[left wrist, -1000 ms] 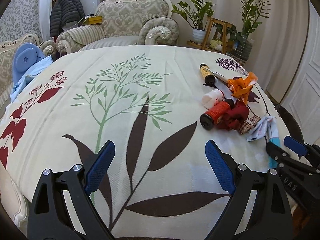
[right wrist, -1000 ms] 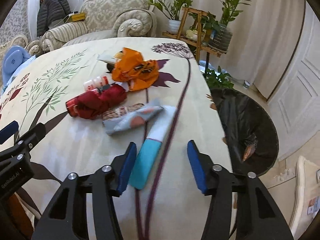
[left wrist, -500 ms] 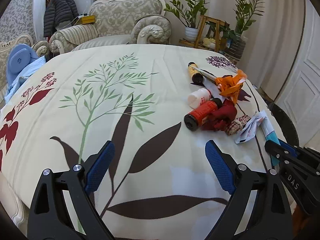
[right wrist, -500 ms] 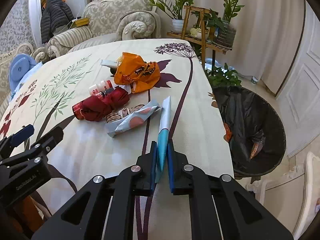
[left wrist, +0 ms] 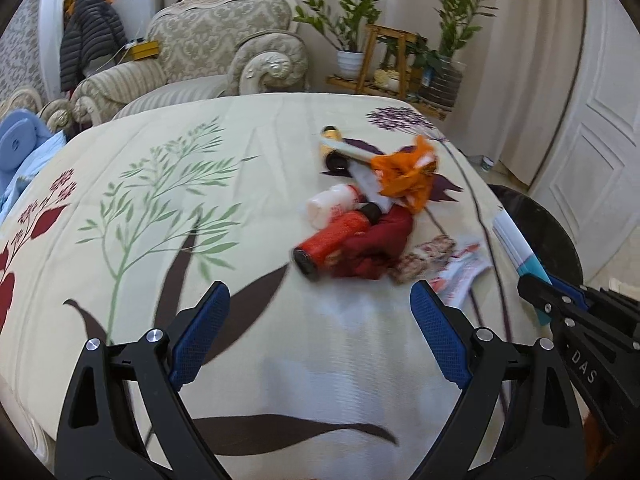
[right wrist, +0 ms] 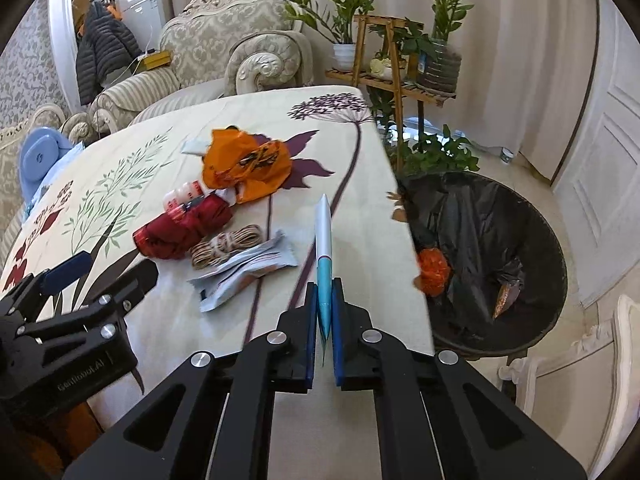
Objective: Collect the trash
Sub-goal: 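Grasp the blue-white stick with the right gripper, then grasp the white-red snack wrapper with the left gripper while the right holds the stick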
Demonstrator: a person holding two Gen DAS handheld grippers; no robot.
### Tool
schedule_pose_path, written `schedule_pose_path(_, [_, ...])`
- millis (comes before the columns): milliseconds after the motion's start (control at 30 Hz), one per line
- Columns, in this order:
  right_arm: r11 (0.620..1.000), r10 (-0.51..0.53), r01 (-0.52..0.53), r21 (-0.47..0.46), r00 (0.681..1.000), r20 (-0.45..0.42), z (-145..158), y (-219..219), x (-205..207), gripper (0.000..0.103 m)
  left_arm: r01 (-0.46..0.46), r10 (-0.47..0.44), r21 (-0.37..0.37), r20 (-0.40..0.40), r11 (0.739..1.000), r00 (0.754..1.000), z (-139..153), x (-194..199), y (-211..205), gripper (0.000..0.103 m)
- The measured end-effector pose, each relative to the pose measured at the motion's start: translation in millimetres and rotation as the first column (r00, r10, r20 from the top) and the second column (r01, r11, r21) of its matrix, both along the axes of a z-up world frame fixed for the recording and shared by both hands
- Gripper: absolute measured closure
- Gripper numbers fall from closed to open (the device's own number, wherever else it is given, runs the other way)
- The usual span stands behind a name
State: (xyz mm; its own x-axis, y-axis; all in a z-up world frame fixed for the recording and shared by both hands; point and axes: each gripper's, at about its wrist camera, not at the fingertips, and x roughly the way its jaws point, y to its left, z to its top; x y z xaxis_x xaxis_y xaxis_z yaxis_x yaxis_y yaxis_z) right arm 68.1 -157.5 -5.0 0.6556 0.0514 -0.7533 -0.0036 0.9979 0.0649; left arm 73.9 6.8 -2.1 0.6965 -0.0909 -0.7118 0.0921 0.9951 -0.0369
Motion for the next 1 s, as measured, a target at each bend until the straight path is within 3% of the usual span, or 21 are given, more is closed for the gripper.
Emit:
schedule_pose_path(433, [0.995, -0.079, 0.079, 0.061, 0.997, 0.005, -5, -52, -6, 0.096, 0.118, -0.116, 0.059, -0.043, 0.991, 0.992, -8, 4, -54, 0.014])
schedule_pose_path(633, [0.991, -0.098, 0.097, 0.093, 0.995, 0.002, -8, -69, -8, 0.096, 0.151, -0.147, 0.029, -0.119, 0.988, 0.982, -16, 13, -66, 0.040])
schedule_pose_path(733, [0.989, -0.104, 0.103, 0.102, 0.995, 0.001, -9, -74, -8, 0.096, 0.154, -0.150, 0.022, -0.123, 0.988, 0.981, -16, 13, -69, 0.043])
schedule_pose_path(900, [0.987, -0.112, 0.112, 0.112, 0.994, 0.000, -10, -79, -9, 0.096, 0.173, -0.170, 0.020, -0.107, 0.985, 0.980, -16, 7, -73, 0.068])
schedule_pose_path(1000, [0.987, -0.114, 0.114, 0.112, 0.993, -0.003, -11, -79, -9, 0.096, 0.164, -0.163, -0.002, -0.102, 0.987, 0.981, -16, 3, -72, 0.069])
